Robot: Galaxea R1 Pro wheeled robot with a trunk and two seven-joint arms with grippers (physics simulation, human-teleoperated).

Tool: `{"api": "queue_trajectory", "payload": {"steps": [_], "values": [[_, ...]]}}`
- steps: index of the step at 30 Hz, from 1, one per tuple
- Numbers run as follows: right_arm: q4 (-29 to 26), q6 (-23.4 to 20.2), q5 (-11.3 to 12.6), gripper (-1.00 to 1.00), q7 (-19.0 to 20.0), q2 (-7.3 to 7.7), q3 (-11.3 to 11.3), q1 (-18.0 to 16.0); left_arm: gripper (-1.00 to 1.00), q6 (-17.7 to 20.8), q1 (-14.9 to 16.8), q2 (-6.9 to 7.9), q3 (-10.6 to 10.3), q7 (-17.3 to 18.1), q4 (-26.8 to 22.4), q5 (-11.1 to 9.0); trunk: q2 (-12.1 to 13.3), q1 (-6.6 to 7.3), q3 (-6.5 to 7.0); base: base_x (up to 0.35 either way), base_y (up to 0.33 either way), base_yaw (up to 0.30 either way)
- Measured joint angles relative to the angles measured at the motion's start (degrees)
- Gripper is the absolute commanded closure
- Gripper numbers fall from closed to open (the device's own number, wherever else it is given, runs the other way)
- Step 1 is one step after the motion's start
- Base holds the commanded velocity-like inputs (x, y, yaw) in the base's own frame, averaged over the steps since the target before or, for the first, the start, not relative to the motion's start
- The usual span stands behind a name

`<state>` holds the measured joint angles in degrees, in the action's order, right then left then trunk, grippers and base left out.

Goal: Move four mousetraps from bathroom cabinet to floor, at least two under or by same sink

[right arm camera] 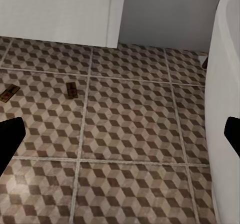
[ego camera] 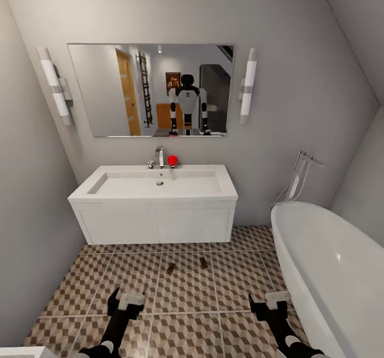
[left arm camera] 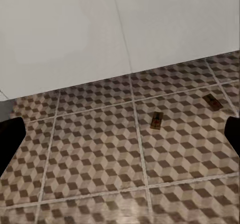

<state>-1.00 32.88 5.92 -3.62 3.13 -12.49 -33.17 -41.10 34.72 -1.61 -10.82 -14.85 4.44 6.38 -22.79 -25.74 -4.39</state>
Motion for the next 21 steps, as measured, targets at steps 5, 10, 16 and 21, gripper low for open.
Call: {"api": "queue_trajectory", "payload": {"steps": [5,10,16,21], "values": [[0.0,0.0,0.0,-1.0,0.0,-0.04,0.0,0.0,-1.0,0.03,-3.71,1.33,-0.01,-0.08,0.05,-0.04,0.0,0.0,0.0,0.0,0.0,0.0],[0.0,-0.05,0.06,-1.0,-0.02,-0.05,0.0,0.0,-1.0,0.99,-6.21,2.84,0.18,-0.32,0.02,-0.95,0.0,0.0,0.0,0.0,0.0,0.0],[0.0,-0.21,0.09,-1.0,-1.1,-0.05,0.01,0.0,-1.0,13.28,-6.69,3.68,1.53,-0.75,-0.18,-10.35,0.0,0.0,0.01,0.0,0.0,0.0],[0.0,-0.9,0.14,-1.0,-3.76,-0.27,0.01,0.0,-1.0,18.6,-6.77,3.7,2.71,-0.5,-0.25,-22.76,0.0,0.0,0.01,0.0,0.0,0.0]]}}
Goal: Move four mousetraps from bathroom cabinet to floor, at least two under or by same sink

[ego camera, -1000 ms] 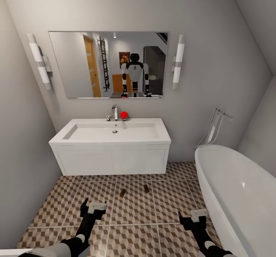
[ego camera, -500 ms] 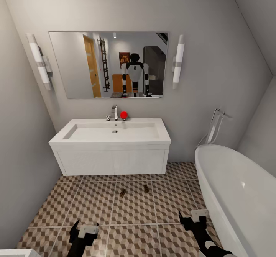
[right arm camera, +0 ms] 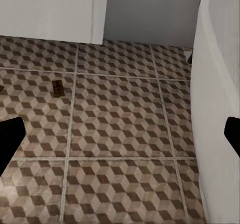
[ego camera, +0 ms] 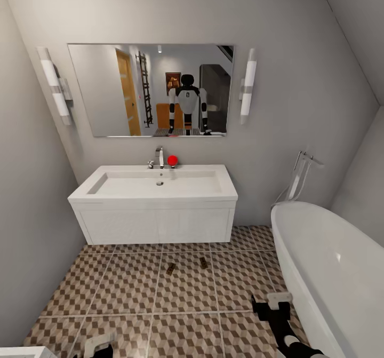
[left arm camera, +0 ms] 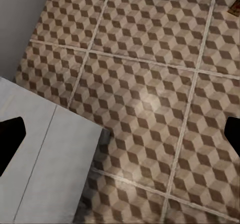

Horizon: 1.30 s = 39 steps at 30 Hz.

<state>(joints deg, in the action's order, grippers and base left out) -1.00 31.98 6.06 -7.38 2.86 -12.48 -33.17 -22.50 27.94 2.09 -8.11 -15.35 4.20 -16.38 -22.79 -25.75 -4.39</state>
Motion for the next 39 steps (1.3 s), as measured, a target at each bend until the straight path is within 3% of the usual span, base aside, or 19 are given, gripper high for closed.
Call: {"api": "queue_trajectory", "payload": {"steps": [5,7,13,17,29,39], "values": [[-0.11,-5.05,0.03,-1.0,-0.62,-0.11,-0.01,0.0,-1.0,0.89,-0.01,-0.17,0.12,0.02,0.05,-1.87,0.0,0.0,0.0,0.0,0.0,0.0],[-0.25,-9.76,0.11,-1.0,-0.69,-0.13,0.05,0.0,-1.0,1.09,-0.01,-0.16,0.15,-0.03,0.02,-2.22,0.0,0.0,0.0,0.0,0.0,0.0],[-0.34,-12.0,0.2,-1.0,-0.71,-0.14,0.06,0.0,-1.0,1.17,-0.01,-0.06,0.17,-0.08,-0.01,-2.37,0.0,0.0,0.0,0.0,0.0,0.0],[-0.26,-11.2,0.26,-1.0,-0.69,-0.14,0.03,0.0,-1.0,1.13,-0.01,0.03,0.15,-0.01,-0.07,-2.31,0.0,0.0,0.0,0.0,0.0,0.0],[0.0,-1.65,0.21,-1.0,-0.15,-0.14,0.0,1.76,-1.0,-0.24,-0.01,0.65,-0.01,0.55,0.05,-2.11,0.0,0.0,0.0,0.0,0.0,0.0],[0.0,-0.62,0.21,-1.0,-0.27,-0.14,-0.01,2.26,-1.0,-0.9,-0.01,0.66,-0.02,0.73,0.07,-2.13,0.0,0.0,0.0,0.0,0.0,0.0]]}}
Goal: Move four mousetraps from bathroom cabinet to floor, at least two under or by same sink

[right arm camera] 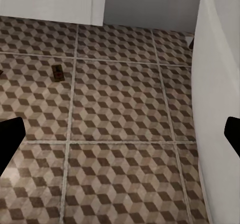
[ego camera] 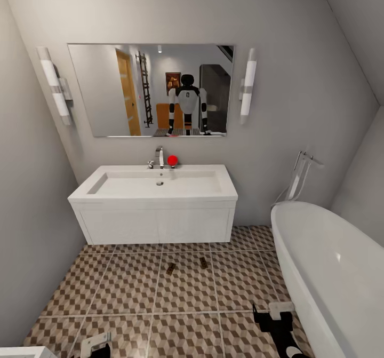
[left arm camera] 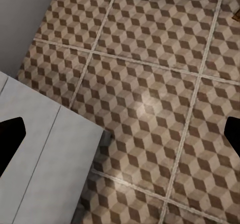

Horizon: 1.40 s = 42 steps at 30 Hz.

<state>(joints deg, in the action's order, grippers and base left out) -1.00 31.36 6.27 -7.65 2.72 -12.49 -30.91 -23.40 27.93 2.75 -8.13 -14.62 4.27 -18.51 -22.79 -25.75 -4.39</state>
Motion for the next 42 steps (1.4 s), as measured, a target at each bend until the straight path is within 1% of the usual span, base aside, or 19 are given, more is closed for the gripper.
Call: {"api": "queue_trajectory", "payload": {"steps": [4,8,34,42], "values": [[0.0,0.02,0.0,-1.0,-0.03,0.0,0.0,0.02,-1.0,0.0,0.0,0.0,0.0,0.02,0.0,-0.05,0.0,-0.01,0.0,-0.059,0.0,0.0],[-0.05,0.02,0.01,-1.0,-0.1,0.0,0.01,0.02,-1.0,0.02,0.0,-0.03,-0.01,0.02,0.0,-0.06,0.0,-0.03,0.0,-0.25,0.0,0.0],[-0.18,0.03,-0.06,-1.0,-0.24,-0.04,0.01,0.02,-1.0,0.05,-0.01,-0.09,-0.01,0.0,0.09,-0.07,0.0,-0.04,0.0,-0.329,0.0,0.001],[-0.15,0.01,-0.05,-1.0,-0.27,-0.1,0.01,0.01,-1.0,0.05,-0.01,-0.08,-0.01,0.0,0.08,-0.07,0.0,-0.04,0.0,-0.328,0.0,0.19]]}}
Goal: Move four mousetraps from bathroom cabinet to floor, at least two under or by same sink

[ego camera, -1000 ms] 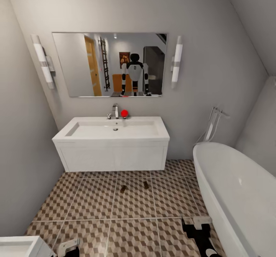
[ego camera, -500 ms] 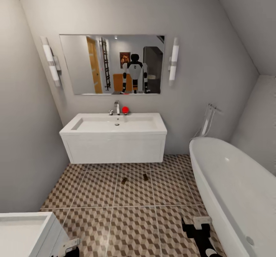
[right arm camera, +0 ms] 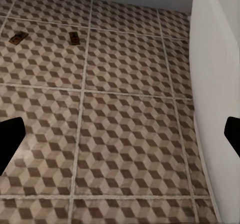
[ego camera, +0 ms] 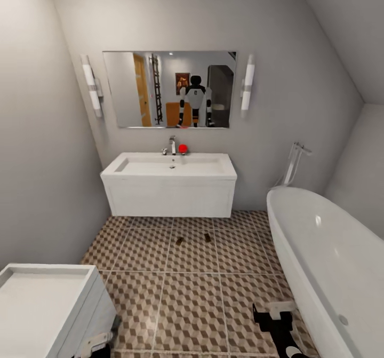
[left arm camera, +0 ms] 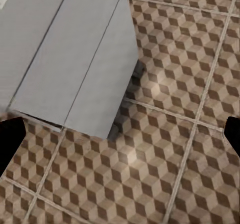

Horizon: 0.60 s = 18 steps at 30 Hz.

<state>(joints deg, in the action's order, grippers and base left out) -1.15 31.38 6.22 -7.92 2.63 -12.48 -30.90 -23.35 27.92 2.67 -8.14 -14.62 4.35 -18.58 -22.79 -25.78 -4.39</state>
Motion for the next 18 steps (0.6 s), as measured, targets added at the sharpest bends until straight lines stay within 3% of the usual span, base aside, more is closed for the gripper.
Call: {"api": "queue_trajectory", "payload": {"steps": [5,18], "values": [[-0.01,0.03,0.01,-1.0,-0.01,0.0,0.0,0.0,-1.0,0.01,-0.01,0.0,0.0,-0.01,-0.01,0.01,0.0,0.03,0.0,-0.143,0.0,0.25],[0.04,0.0,0.02,-1.0,-0.01,-0.03,0.0,0.0,-1.0,0.01,-0.02,0.0,0.0,0.01,-0.01,0.01,0.0,0.04,0.0,-0.014,0.0,0.256]]}}
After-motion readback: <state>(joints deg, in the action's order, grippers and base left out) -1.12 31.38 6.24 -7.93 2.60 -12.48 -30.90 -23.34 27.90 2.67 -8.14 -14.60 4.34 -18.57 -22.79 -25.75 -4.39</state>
